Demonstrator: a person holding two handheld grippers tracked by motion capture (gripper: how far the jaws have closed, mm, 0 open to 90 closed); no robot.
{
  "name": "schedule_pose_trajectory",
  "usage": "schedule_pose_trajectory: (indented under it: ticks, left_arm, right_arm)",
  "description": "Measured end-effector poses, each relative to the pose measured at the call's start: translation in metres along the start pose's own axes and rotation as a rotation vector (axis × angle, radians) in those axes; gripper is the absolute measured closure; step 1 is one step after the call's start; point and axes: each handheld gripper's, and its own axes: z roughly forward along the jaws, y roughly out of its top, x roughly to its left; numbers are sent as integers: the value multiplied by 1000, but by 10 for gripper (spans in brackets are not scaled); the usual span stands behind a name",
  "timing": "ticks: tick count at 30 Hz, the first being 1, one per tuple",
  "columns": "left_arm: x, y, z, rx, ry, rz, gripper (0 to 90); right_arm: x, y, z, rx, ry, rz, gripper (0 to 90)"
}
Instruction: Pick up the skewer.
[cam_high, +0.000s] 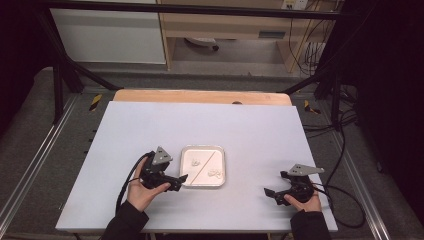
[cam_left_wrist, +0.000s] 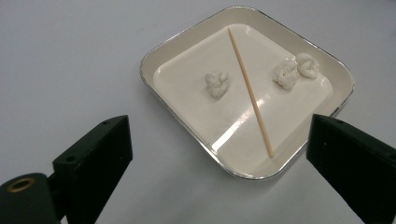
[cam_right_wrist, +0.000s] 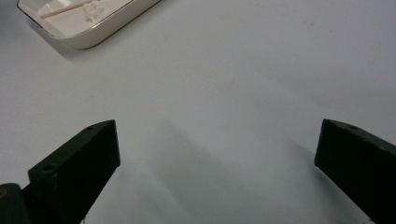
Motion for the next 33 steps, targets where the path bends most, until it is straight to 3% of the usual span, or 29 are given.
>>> schedule_pose_trajectory:
  ticks: [10, 20, 31, 33]
  left_arm:
    - [-15, 14, 23, 49, 16, 12, 131]
    - [-28, 17, 45, 101, 31, 14, 381]
    - [-39, 14, 57, 138, 2, 6, 603]
    - [-40, 13, 58, 134, 7, 10, 688]
  right_arm:
    - [0, 0, 0, -1, 0, -2, 6]
    - [0, 0, 0, 1, 0, -3, 6]
    - [0, 0, 0, 0, 0, -5, 6]
    - [0, 0, 0, -1, 1, -5, 6]
